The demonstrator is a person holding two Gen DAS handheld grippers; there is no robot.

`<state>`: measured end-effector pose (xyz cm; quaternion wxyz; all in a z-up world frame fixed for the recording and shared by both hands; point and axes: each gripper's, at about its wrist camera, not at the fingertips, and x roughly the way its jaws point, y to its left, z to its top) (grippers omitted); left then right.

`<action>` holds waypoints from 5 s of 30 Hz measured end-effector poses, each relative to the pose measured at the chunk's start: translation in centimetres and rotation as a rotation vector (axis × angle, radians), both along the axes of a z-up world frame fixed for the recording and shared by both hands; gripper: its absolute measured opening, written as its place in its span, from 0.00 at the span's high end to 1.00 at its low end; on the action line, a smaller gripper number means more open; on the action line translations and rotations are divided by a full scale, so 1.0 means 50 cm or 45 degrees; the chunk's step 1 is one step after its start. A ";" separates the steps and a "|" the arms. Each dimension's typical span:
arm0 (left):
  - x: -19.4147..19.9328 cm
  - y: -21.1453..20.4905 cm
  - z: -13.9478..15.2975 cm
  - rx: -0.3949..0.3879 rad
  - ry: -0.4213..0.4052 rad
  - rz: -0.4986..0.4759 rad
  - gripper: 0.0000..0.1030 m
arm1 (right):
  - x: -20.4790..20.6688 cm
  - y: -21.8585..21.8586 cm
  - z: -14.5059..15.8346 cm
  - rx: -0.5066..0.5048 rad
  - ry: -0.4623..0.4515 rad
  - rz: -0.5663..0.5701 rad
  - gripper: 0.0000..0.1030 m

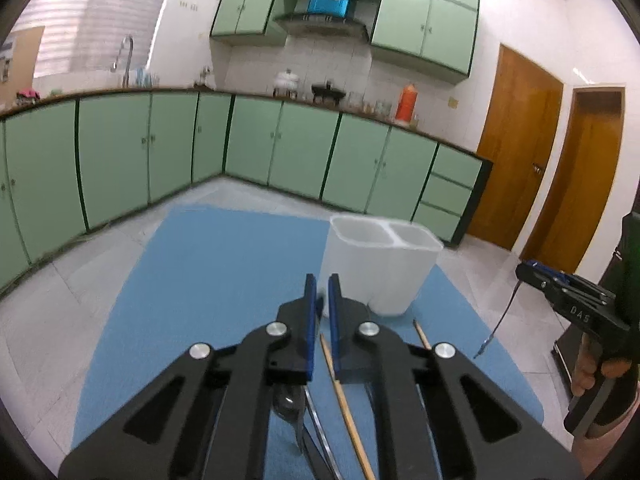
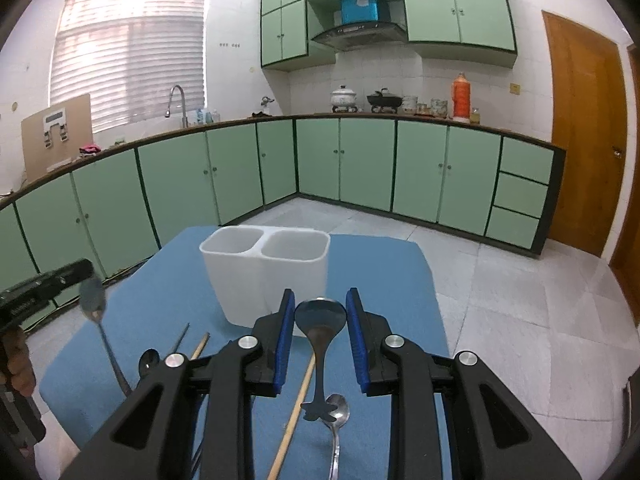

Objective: Organize utensils
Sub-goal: 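Lift both spoons and carry them toward the white utensil holder, then lower both spoons into the white holder and open both tools, then withdraw both tools back over the remaining utensils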

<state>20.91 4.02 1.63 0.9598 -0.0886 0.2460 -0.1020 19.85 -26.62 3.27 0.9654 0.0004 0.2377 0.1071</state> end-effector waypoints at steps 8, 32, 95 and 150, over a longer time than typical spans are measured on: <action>0.040 0.052 -0.079 -0.024 0.191 0.106 0.70 | 0.010 0.009 -0.032 0.009 0.055 0.019 0.75; 0.251 -0.002 -0.179 0.265 0.463 -0.048 0.38 | 0.059 -0.010 -0.067 0.044 0.102 0.016 0.75; 0.214 -0.128 0.225 -0.033 -0.285 -0.116 0.69 | 0.150 0.045 0.187 0.054 -0.190 0.151 0.75; -0.069 -0.013 -0.100 0.187 0.057 0.128 0.12 | -0.078 0.003 -0.091 0.107 -0.072 -0.108 0.15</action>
